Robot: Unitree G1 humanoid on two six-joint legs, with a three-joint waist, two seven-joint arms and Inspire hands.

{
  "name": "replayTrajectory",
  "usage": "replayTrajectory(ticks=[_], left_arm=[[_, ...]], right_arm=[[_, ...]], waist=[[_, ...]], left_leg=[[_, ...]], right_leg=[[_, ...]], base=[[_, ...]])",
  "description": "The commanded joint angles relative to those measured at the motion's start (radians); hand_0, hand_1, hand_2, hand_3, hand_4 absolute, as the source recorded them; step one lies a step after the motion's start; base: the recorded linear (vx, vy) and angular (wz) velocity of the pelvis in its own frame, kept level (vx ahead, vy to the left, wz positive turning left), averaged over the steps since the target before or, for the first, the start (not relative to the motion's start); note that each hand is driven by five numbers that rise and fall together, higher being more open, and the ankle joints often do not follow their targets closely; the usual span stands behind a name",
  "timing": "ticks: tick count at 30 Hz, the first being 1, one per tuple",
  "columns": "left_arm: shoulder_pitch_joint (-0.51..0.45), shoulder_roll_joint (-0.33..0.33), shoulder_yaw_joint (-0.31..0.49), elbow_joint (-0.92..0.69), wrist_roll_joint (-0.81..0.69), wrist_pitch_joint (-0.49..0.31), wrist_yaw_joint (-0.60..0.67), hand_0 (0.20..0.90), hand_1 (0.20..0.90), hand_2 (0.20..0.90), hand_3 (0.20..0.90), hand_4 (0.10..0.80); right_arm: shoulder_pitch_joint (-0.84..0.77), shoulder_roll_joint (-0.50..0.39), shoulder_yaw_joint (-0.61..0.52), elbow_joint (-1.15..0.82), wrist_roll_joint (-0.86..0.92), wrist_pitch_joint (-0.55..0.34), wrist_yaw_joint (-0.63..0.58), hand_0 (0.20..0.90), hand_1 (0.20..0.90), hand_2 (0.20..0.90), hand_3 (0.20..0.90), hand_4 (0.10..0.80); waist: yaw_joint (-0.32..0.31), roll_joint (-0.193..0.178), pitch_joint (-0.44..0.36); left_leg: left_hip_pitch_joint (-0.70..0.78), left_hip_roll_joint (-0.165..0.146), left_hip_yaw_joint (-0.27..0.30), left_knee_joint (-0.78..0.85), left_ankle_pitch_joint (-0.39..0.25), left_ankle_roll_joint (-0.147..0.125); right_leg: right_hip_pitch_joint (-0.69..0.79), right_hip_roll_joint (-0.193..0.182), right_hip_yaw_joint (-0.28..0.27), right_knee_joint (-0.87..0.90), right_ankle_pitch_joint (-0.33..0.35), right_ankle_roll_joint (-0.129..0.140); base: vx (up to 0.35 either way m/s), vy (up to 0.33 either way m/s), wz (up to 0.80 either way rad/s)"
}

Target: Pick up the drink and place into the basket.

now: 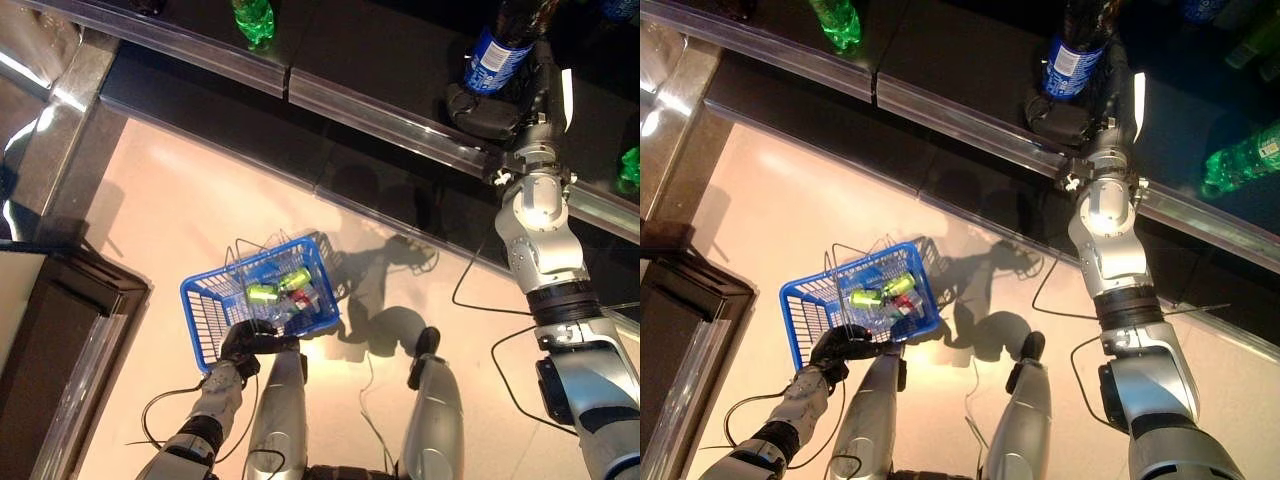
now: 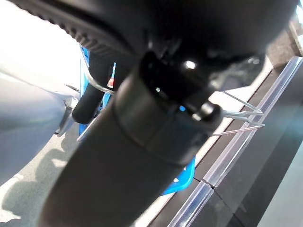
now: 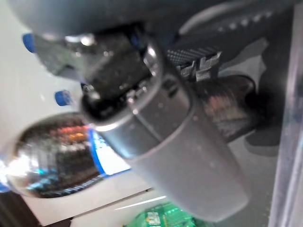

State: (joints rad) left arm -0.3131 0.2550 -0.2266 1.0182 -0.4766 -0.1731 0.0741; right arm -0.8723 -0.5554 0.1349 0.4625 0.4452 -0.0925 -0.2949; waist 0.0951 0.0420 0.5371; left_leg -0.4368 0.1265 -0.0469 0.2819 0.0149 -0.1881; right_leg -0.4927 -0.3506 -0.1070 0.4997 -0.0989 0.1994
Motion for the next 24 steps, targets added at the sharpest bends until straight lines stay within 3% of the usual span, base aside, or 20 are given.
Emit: replayTrajectory(ticks=[1,3,5,6,24], left_arm=[[0.084,0.113,-0.034,-0.081,-0.033,-0.044,0.002,0.3,0.3,0.3,0.2,0.1],[0.085,0.116,-0.038,-0.081,-0.034,-0.043,-0.003,0.3,0.3,0.3,0.2,0.1],[0.085,0.117,-0.04,-0.082,-0.036,-0.041,-0.004,0.3,0.3,0.3,0.2,0.1],[0.085,0.118,-0.04,-0.081,-0.036,-0.041,-0.005,0.3,0.3,0.3,0.2,0.1],[0.075,0.122,-0.048,-0.072,-0.04,-0.045,-0.011,0.3,0.3,0.3,0.2,0.1]], right_arm=[[-0.17,-0.105,-0.012,-0.052,0.029,-0.061,0.022,0.9,0.9,0.9,0.9,0.8],[-0.19,-0.104,0.004,-0.035,0.042,-0.057,0.037,0.9,0.9,0.9,0.9,0.8],[-0.196,-0.103,0.008,-0.031,0.042,-0.06,0.038,0.604,0.604,0.604,0.554,0.454],[-0.2,-0.102,0.01,-0.027,0.042,-0.058,0.038,0.3,0.3,0.3,0.2,0.1],[-0.213,-0.088,0.02,0.004,0.074,-0.078,0.06,0.3,0.3,0.3,0.2,0.1]], waist=[[0.02,0.009,-0.017],[0.026,0.013,-0.017],[0.027,0.013,-0.017],[0.028,0.014,-0.017],[0.031,0.014,-0.017]], left_leg=[[0.01,0.003,-0.014,0.061,-0.033,0.097],[0.014,0.002,-0.015,0.061,-0.039,0.096],[0.015,0.002,-0.016,0.061,-0.039,0.096],[0.017,0.002,-0.016,0.061,-0.039,0.095],[0.013,0.001,-0.016,0.055,-0.031,0.095]], right_leg=[[0.038,-0.024,-0.019,-0.133,0.128,-0.037],[0.043,-0.025,-0.023,-0.131,0.121,-0.036],[0.045,-0.025,-0.024,-0.131,0.121,-0.037],[0.047,-0.025,-0.025,-0.131,0.121,-0.037],[0.049,-0.029,-0.029,-0.146,0.132,-0.033]], base=[[0.0,0.0,0.0],[0.0,0.0,0.0],[0.0,0.0,0.0],[0.0,0.0,0.0],[-0.002,0.002,0.02]])
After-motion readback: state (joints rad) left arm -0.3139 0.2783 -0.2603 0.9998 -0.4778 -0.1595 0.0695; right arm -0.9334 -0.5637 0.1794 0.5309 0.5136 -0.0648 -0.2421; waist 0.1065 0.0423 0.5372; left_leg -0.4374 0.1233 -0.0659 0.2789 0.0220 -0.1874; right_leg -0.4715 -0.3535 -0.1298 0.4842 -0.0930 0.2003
